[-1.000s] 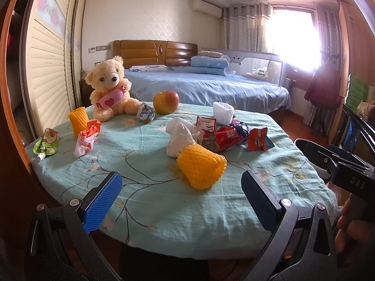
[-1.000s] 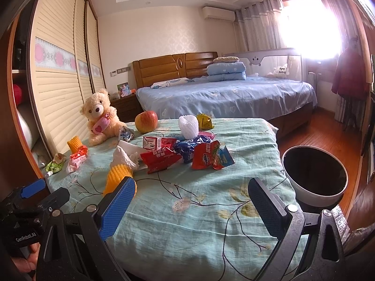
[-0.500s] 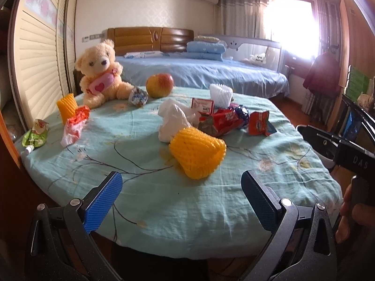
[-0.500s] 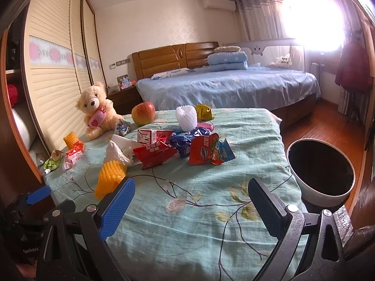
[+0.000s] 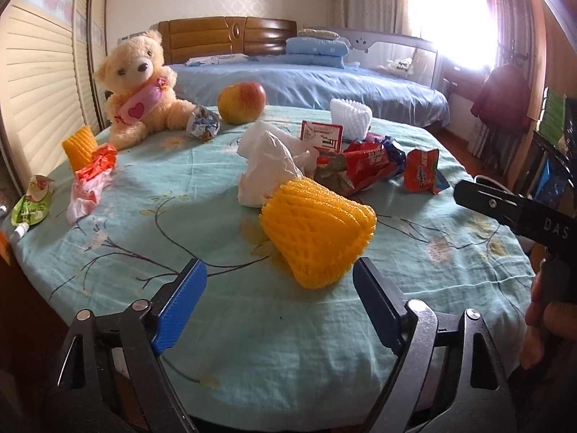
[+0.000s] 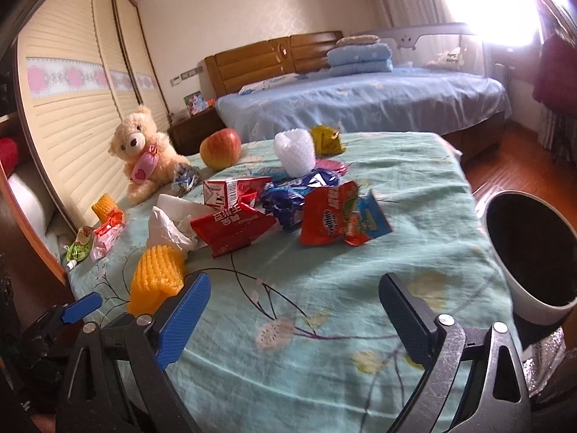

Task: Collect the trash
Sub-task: 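Grasp the yellow foam net with the left tool while the right tool grasps a red wrapper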

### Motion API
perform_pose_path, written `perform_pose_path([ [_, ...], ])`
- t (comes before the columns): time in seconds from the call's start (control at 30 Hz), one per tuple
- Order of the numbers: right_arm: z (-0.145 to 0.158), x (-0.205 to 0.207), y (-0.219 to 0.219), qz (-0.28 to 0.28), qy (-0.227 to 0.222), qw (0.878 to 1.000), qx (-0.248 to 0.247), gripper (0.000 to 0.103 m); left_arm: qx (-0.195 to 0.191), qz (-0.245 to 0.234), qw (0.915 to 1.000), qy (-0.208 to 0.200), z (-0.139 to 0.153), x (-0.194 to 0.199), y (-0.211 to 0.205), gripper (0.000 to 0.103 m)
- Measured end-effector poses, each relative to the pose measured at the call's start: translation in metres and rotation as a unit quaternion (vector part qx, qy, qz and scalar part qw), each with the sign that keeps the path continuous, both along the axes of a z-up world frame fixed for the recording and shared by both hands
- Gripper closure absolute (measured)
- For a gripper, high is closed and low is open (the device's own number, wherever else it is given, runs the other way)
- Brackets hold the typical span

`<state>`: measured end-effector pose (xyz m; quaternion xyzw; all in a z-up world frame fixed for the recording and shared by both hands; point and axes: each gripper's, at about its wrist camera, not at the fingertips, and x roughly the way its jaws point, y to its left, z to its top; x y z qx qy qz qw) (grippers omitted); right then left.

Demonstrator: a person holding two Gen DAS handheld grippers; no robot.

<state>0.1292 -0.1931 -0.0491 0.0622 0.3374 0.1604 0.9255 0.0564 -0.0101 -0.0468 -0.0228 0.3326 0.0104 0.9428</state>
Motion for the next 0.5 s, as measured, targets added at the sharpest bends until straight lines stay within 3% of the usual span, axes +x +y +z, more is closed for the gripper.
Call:
perform_pose_path([
  [0.13, -0.005, 0.011, 0.005, 0.007, 0.014, 1.0, 0.001, 0.012, -0.007, -0.011, 0.9998, 0.016, -0.009, 0.013, -0.002, 0.035],
  [0.2, -0.007, 0.015, 0.008, 0.01, 0.02, 1.0, 0.003, 0.012, -0.013, -0.017, 0.9995, 0.025, -0.012, 0.018, -0.001, 0.057],
  [0.3, -0.009, 0.023, 0.014, 0.017, 0.028, 0.999, 0.004, 0.013, -0.033, -0.021, 0.9989, 0.026, -0.011, 0.021, 0.006, 0.079],
  [0.5, -0.012, 0.042, 0.039, 0.045, 0.04, 0.998, 0.008, 0.013, -0.039, -0.015, 0.9991, 0.008, -0.003, 0.019, 0.021, 0.084],
])
